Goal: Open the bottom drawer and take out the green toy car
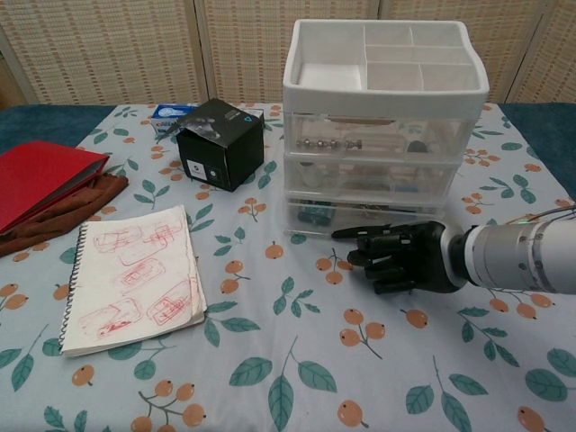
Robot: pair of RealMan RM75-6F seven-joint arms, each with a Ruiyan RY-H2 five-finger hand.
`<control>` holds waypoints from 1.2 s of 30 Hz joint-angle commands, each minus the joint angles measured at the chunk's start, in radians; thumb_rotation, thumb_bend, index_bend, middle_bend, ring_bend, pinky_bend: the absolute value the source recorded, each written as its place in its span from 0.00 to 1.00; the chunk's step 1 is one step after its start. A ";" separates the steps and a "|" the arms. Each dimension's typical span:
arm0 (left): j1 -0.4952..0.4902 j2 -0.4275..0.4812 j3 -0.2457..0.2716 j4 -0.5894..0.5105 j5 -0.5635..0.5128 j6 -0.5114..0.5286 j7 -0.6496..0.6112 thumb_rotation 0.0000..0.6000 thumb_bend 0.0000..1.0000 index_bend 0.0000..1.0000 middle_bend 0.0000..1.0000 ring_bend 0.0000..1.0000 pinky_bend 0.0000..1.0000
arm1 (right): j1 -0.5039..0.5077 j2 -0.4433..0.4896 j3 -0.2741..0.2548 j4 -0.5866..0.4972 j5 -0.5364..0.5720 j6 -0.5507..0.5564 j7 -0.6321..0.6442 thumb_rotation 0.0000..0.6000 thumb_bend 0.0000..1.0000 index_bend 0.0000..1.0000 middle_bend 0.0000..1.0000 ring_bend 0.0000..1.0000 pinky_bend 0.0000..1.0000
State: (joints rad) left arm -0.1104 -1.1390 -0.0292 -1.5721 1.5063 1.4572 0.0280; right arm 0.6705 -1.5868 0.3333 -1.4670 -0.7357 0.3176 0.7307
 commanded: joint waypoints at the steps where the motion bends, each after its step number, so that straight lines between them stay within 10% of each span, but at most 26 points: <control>1: -0.001 0.000 0.001 -0.002 0.001 -0.001 0.001 1.00 0.23 0.09 0.05 0.07 0.09 | -0.013 0.009 0.004 -0.018 -0.007 -0.007 -0.004 1.00 0.79 0.13 0.79 0.97 1.00; 36: -0.010 -0.002 0.005 -0.026 0.021 0.000 0.011 1.00 0.23 0.09 0.05 0.07 0.09 | -0.187 0.226 0.069 -0.282 -0.268 -0.001 -0.126 1.00 0.78 0.00 0.78 0.97 1.00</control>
State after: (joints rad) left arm -0.1210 -1.1411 -0.0243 -1.5979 1.5278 1.4569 0.0395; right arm 0.4807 -1.3641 0.4069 -1.7519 -1.0064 0.3128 0.6075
